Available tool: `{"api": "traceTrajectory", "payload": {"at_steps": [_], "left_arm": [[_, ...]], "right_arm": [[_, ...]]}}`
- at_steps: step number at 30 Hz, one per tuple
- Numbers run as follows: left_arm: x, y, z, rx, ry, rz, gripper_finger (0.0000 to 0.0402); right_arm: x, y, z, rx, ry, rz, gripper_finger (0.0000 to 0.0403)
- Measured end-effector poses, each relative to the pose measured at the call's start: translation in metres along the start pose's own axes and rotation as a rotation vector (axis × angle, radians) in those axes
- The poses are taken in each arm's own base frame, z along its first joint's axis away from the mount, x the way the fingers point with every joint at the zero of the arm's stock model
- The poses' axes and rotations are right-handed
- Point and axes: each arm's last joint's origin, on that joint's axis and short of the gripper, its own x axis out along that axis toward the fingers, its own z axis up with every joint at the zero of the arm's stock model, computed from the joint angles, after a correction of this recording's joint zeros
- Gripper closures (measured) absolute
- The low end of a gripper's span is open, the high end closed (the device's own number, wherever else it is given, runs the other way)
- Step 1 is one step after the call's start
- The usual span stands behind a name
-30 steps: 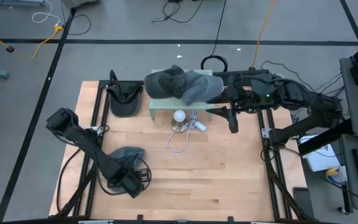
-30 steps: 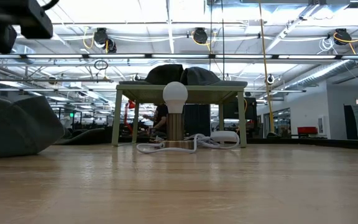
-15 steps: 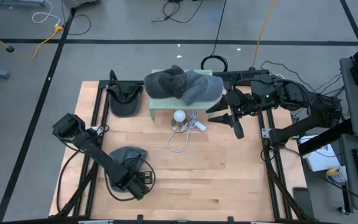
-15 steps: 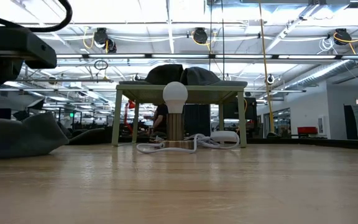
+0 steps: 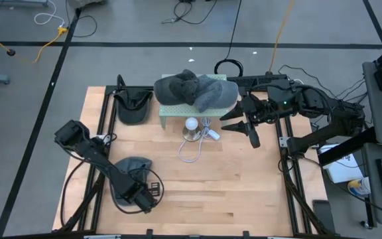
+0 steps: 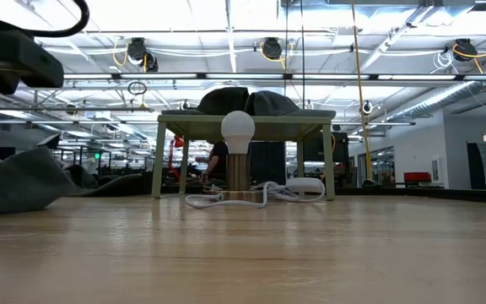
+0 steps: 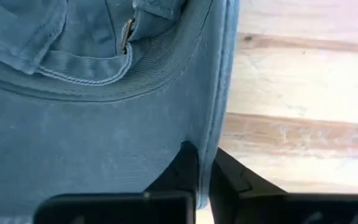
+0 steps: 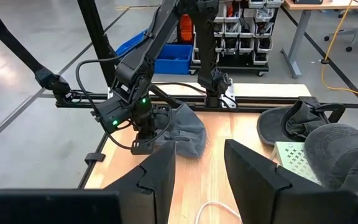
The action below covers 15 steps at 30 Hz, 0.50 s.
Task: Pick & Place hat
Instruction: Stack the gray cap on the other gray cap on the shelf
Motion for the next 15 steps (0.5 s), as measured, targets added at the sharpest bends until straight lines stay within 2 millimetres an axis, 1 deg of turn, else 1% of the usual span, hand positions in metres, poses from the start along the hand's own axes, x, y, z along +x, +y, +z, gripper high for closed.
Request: {"api": "traceTrajectory", "payload": {"at_steps": [3, 6, 12, 15], "left_arm": [[-0.004, 0.001, 0.001, 0.008, 0.005, -0.009, 0.0390], [-0.013, 0.005, 0.004, 0.004, -0.006, -0.040, 0.0393], [-0.043, 0.010, 0.014, -0.011, -0.104, -0.243, 0.0393], [-0.057, 0.012, 0.019, 0.017, -0.164, -0.358, 0.0393]], "right_arm": [[0.000, 0.000, 0.000, -0.001, 0.000, 0.000, 0.0273], [0.000, 0.000, 0.000, 0.001, 0.001, 0.000, 0.0273], [0.000, 0.000, -0.002, 0.083, 0.021, -0.002, 0.0273], [0.000, 0.001, -0.004, 0.103, 0.039, 0.030, 0.0261]]}}
